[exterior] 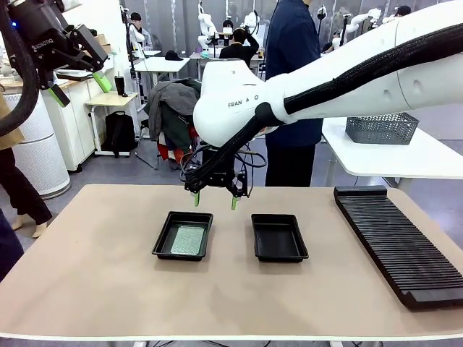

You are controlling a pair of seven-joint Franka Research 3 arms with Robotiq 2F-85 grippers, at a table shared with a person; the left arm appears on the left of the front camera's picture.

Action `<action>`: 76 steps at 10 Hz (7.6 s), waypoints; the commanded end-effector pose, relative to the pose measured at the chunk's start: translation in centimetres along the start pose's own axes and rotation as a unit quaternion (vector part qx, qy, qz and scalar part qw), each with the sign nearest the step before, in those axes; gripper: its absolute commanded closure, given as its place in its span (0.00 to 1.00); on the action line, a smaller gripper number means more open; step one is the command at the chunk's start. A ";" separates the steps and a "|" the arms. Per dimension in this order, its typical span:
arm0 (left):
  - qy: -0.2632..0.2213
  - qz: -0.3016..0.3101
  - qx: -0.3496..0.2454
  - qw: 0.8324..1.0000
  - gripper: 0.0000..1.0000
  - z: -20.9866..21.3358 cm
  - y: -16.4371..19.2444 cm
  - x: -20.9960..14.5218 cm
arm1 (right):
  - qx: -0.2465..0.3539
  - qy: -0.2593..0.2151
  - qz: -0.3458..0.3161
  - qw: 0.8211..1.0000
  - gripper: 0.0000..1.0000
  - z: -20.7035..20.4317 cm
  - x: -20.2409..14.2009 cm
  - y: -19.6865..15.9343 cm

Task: Inspect and transfer BCBs to ESD trays.
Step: Pick up the Blank PCB from the PCB Rack and place it in the left ESD tray, then pick up the ESD tray and place it on the left side of the table.

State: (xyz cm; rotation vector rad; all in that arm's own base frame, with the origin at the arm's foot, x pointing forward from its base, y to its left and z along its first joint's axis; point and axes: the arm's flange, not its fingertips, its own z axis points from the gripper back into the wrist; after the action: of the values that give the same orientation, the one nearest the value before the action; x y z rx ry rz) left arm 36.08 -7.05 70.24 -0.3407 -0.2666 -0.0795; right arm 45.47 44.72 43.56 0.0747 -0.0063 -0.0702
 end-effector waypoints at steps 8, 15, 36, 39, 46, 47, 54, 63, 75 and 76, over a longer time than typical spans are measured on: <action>0.001 0.001 -0.003 1.000 0.00 -0.1 0.0 0.0 | 0.000 0.001 0.004 1.000 0.00 0.0 -0.4 0.4; 0.001 0.001 -0.003 1.000 0.00 -0.1 0.0 0.0 | 0.000 0.001 0.004 1.000 0.00 0.0 -0.4 0.4; 0.101 0.009 0.135 0.986 0.00 -36.7 0.1 5.4 | 0.315 0.049 -0.088 0.944 0.00 9.5 -1.0 -22.3; 0.104 0.014 0.143 0.984 0.00 -39.5 0.7 5.9 | 0.294 0.040 -0.097 0.950 0.00 10.2 -0.5 -21.4; 0.117 0.016 0.156 0.981 0.00 -43.3 2.0 6.1 | 0.294 0.040 -0.097 0.950 0.00 10.2 -0.5 -21.4; 0.121 0.014 0.155 0.980 0.03 -43.4 2.2 5.9 | 0.294 0.040 -0.097 0.950 0.00 10.2 -0.5 -21.4; 0.128 0.019 0.152 0.980 0.47 -43.7 3.1 5.3 | 0.294 0.040 -0.097 0.950 0.00 10.2 -0.5 -21.4; 0.128 0.026 0.149 0.980 1.00 -43.9 3.6 4.4 | 0.294 0.040 -0.097 0.950 0.00 10.2 -0.5 -21.4; 0.117 0.055 0.127 0.983 0.97 -43.4 5.9 4.5 | 0.294 0.040 -0.097 0.950 0.00 10.2 -0.5 -21.4; 0.114 0.059 0.107 0.986 0.97 -43.1 6.8 4.5 | 0.294 0.040 -0.097 0.950 0.00 10.2 -0.5 -21.4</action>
State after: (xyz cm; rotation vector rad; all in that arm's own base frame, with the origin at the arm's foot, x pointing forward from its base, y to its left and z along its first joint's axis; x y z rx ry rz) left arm 52.47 -17.14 30.68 -0.0744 -0.0111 0.0215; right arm 43.25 22.69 52.01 0.6875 0.0666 -0.2516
